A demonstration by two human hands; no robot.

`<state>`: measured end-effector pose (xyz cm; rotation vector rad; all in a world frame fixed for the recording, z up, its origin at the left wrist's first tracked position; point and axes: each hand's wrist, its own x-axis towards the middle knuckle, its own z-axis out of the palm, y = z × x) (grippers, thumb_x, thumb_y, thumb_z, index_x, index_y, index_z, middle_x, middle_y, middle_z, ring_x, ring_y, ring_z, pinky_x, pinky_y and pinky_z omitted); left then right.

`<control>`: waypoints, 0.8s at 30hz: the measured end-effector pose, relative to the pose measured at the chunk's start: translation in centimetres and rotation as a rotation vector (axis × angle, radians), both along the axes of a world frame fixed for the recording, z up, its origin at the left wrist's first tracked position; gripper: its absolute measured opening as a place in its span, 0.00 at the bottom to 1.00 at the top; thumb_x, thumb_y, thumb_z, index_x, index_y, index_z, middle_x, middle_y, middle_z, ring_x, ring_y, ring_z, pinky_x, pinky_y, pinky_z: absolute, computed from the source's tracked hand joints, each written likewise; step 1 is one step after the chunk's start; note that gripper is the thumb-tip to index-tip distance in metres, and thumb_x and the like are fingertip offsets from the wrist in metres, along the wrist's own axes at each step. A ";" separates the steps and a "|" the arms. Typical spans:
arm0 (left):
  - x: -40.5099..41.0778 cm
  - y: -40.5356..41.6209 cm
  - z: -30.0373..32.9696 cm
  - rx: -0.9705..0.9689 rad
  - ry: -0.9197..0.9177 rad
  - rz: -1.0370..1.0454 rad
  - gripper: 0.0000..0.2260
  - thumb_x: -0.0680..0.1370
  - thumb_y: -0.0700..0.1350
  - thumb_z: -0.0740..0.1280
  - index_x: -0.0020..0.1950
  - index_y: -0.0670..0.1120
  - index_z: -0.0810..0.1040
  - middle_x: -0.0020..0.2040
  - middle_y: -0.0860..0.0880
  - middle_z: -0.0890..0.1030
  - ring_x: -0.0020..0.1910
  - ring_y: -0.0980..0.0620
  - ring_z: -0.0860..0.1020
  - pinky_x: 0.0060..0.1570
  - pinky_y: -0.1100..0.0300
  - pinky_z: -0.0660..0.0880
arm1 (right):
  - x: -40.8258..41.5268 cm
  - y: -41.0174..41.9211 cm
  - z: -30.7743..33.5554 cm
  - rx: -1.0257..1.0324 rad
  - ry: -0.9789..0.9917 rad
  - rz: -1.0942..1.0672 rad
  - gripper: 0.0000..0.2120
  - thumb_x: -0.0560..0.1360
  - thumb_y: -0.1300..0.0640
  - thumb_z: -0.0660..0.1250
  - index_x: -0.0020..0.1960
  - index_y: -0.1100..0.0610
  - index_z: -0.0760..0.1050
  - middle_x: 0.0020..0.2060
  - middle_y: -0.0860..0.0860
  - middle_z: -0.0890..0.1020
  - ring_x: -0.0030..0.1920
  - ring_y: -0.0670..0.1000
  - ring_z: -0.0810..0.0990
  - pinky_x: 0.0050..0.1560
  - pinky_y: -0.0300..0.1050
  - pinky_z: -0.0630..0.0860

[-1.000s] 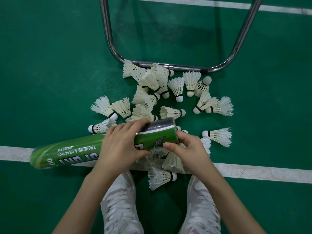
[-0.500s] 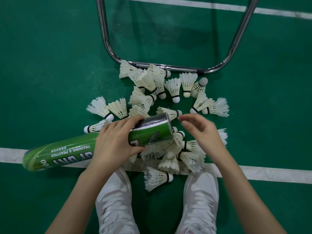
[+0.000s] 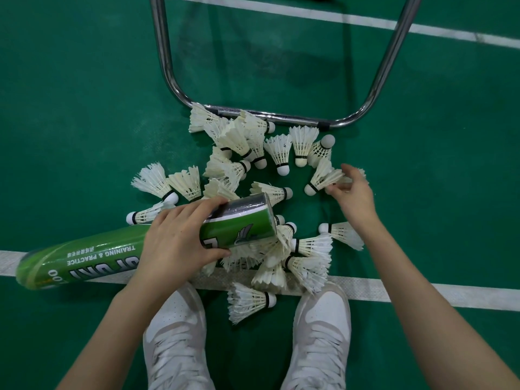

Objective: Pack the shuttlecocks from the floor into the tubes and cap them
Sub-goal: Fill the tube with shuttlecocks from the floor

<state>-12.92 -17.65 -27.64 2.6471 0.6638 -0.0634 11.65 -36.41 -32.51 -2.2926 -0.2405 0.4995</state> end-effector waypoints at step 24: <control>-0.1 0.1 0.3 -0.025 -0.009 -0.009 0.37 0.61 0.61 0.75 0.67 0.57 0.67 0.59 0.55 0.77 0.56 0.49 0.74 0.55 0.52 0.67 | -5.4 0.0 4.3 0.188 -0.072 -0.041 0.03 0.72 0.55 0.70 0.45 0.50 0.76 0.43 0.48 0.78 0.47 0.45 0.75 0.50 0.35 0.70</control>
